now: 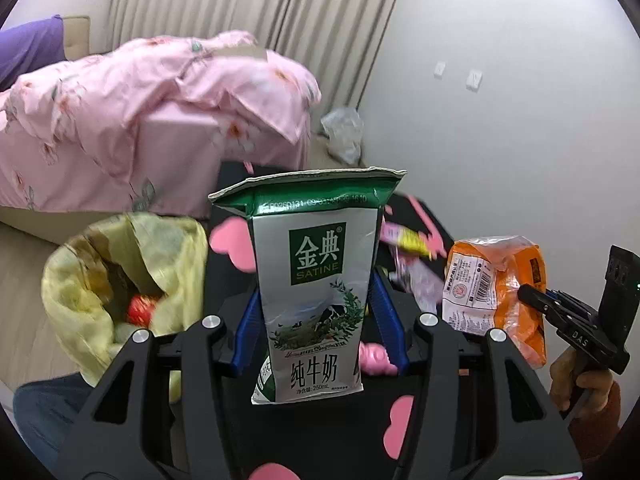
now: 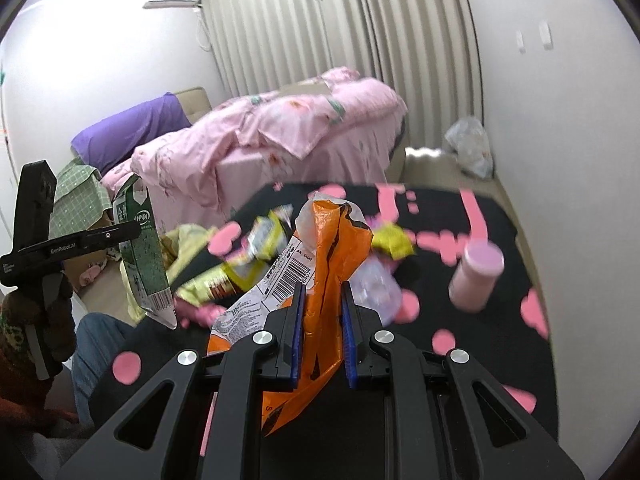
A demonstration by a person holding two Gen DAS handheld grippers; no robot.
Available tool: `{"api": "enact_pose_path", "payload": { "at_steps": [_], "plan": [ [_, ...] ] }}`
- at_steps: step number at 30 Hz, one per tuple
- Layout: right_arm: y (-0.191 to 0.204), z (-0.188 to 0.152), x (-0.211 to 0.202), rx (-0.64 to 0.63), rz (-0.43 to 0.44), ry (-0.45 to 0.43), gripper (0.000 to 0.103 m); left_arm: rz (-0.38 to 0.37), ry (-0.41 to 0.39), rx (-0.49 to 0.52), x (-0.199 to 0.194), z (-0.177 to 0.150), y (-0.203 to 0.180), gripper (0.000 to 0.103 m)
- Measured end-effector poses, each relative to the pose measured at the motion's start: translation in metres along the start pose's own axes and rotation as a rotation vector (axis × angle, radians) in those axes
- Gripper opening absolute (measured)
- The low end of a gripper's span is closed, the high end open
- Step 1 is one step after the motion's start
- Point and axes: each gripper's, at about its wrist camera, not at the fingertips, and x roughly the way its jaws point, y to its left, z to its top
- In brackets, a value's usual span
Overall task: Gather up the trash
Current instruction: 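Carry the milk carton and orange bag over the yellow trash bag with both tools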
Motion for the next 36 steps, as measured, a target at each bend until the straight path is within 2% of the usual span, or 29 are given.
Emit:
{"api": "enact_pose_path", "payload": {
  "at_steps": [6, 11, 15, 18, 24, 28, 31, 36],
  "plan": [
    [0.042, 0.037, 0.006, -0.121, 0.015, -0.043, 0.017, 0.055, -0.134, -0.033, -0.033, 0.031, 0.028, 0.049],
    [0.074, 0.068, 0.018, -0.193, 0.035, -0.076, 0.017, 0.130, -0.229, -0.103, -0.062, 0.050, 0.073, 0.049],
    [0.099, 0.098, 0.031, -0.222, 0.077, -0.109, 0.015, 0.190, -0.285, -0.190, -0.082, 0.052, 0.115, 0.049],
    [0.117, 0.117, 0.054, -0.241, 0.114, -0.098, 0.014, 0.230, -0.303, -0.252, -0.085, 0.047, 0.147, 0.049],
    [0.165, 0.136, 0.136, -0.254, 0.260, 0.027, 0.013, 0.221, -0.253, -0.362, -0.056, 0.025, 0.200, 0.049],
    [0.201, 0.128, 0.207, -0.265, 0.333, 0.145, 0.013, 0.185, -0.154, -0.367, -0.010, 0.012, 0.222, 0.049],
    [0.226, 0.115, 0.260, -0.279, 0.366, 0.235, 0.013, 0.268, -0.050, -0.363, 0.020, 0.000, 0.235, 0.048],
    [0.258, 0.092, 0.322, -0.355, 0.356, 0.349, 0.013, 0.326, 0.008, -0.322, 0.034, -0.021, 0.239, 0.047]
  ]
}}
